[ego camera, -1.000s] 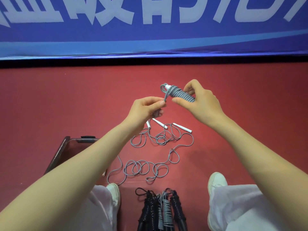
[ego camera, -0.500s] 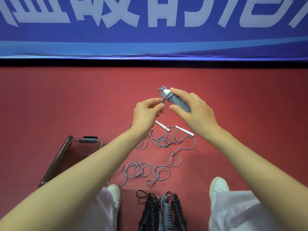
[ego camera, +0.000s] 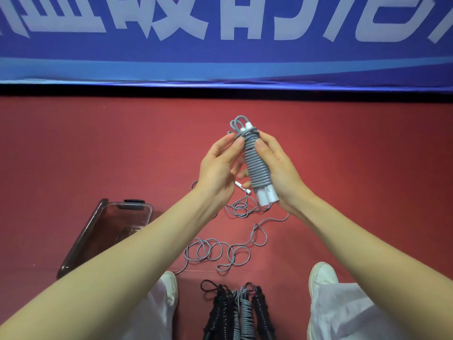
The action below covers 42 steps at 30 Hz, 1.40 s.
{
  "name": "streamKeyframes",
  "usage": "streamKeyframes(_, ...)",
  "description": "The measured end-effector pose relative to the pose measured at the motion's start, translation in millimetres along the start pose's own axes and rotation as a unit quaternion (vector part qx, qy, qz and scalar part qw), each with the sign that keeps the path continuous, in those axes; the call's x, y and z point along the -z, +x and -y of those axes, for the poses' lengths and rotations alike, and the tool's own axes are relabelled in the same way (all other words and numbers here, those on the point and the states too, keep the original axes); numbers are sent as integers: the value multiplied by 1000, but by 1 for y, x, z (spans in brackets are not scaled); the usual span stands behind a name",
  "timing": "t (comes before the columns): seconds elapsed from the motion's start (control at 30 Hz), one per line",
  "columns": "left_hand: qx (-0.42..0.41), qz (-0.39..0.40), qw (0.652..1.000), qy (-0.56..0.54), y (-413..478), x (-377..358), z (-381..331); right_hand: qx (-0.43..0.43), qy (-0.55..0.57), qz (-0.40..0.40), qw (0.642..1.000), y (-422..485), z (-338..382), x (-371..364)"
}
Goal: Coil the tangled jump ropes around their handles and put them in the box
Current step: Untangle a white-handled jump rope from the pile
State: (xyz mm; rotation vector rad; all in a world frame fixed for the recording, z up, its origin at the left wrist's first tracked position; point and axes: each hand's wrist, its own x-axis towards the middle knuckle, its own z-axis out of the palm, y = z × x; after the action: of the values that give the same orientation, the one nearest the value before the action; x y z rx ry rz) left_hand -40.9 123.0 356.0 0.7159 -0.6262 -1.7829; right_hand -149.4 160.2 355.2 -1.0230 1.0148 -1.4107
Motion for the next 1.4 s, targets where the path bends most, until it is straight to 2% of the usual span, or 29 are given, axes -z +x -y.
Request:
streamKeyframes(0.13,15,4,998,59,1,0,0,1,8,-1,1000,1,-2,-3)
streamKeyframes(0.23,-13,61,990,127,-2,0,2,27,-66,-25,997,7,-2,-1)
streamKeyframes(0.43,-14,74,982,172,-2,5,0,47,-237,-68,968,14,-4,5)
streamKeyframes(0.67,-11,89,986,143,-6,1,2,120,-177,-101,972,16,10,10)
streamKeyframes(0.77,-8,74,985,159,-5,4,3,204,-315,-139,916,17,12,19)
streamKeyframes(0.87,-8,53,984,170,-3,5,1,320,-428,-100,839,14,8,20)
streamKeyframes(0.9,-9,51,984,168,-2,6,1,334,-445,-81,827,13,7,19)
streamKeyframes(1.0,-28,57,982,178,-1,6,1,315,-442,-57,838,15,11,20)
streamKeyframes(1.1,-67,81,965,240,0,6,-1,295,-450,-54,841,15,18,25)
streamKeyframes(1.27,-58,52,951,300,6,12,-1,196,-328,-60,922,12,21,24)
streamKeyframes(1.4,-7,43,965,257,2,11,0,162,-273,-33,948,13,13,14)
